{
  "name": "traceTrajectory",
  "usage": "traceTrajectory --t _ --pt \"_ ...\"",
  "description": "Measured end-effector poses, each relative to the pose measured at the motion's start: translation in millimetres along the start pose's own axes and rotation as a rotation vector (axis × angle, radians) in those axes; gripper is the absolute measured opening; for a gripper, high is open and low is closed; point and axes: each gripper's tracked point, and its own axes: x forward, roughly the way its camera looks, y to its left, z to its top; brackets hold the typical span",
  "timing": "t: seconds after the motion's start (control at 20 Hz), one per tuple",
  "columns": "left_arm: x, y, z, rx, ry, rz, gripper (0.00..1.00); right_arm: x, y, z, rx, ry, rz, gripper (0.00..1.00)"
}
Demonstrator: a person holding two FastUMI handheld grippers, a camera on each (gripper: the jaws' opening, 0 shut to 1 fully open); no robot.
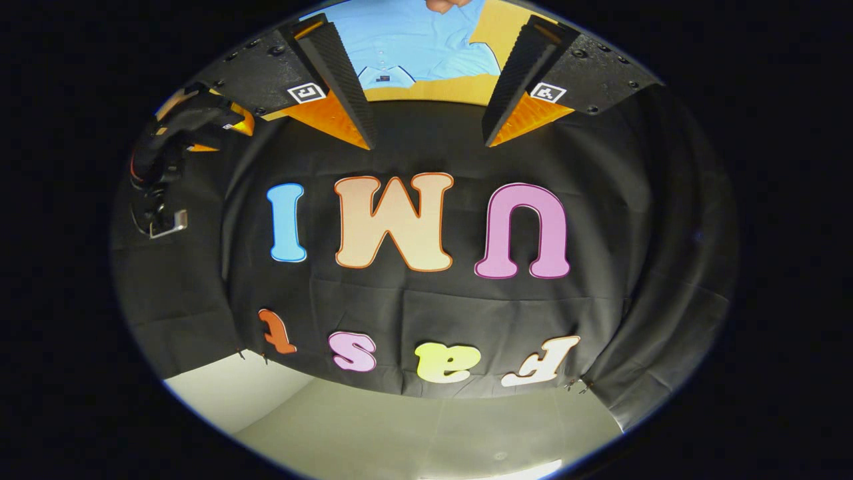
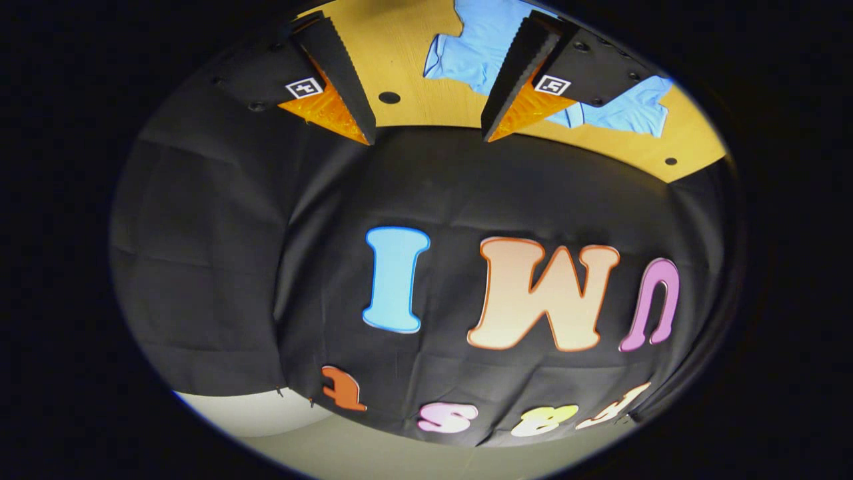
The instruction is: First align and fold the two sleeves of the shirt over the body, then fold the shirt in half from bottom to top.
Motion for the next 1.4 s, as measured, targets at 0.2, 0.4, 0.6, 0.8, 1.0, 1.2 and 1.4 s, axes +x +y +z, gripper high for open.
traceTrajectory --t 0.2,0.4,0.6,0.8,1.0,1.2,1.4 --pt "7 14 -14 0.001 0.043 0.008 0.94 38 2 -57 0.011 0.148 -0.014 0.99" --pt "13 30 -27 -0.011 0.073 0.026 0.96 69 4 -102 -0.021 0.235 -0.041 1.0" --pt "19 42 -40 -0.02 0.107 0.041 0.95 85 5 -146 -0.045 0.318 -0.05 1.0" --pt "21 45 -44 -0.017 0.119 0.038 0.95 95 5 -176 -0.034 0.383 -0.061 0.99" --pt "26 47 -49 -0.008 0.131 0.039 0.95 105 4 -216 -0.023 0.472 -0.071 1.0" --pt "30 42 -54 -0.005 0.148 0.022 0.95 104 10 -252 0.073 0.595 -0.056 1.0" --pt "35 42 -59 -0.002 0.158 0.022 0.95 108 9 -269 0.1 0.639 -0.063 1.0"
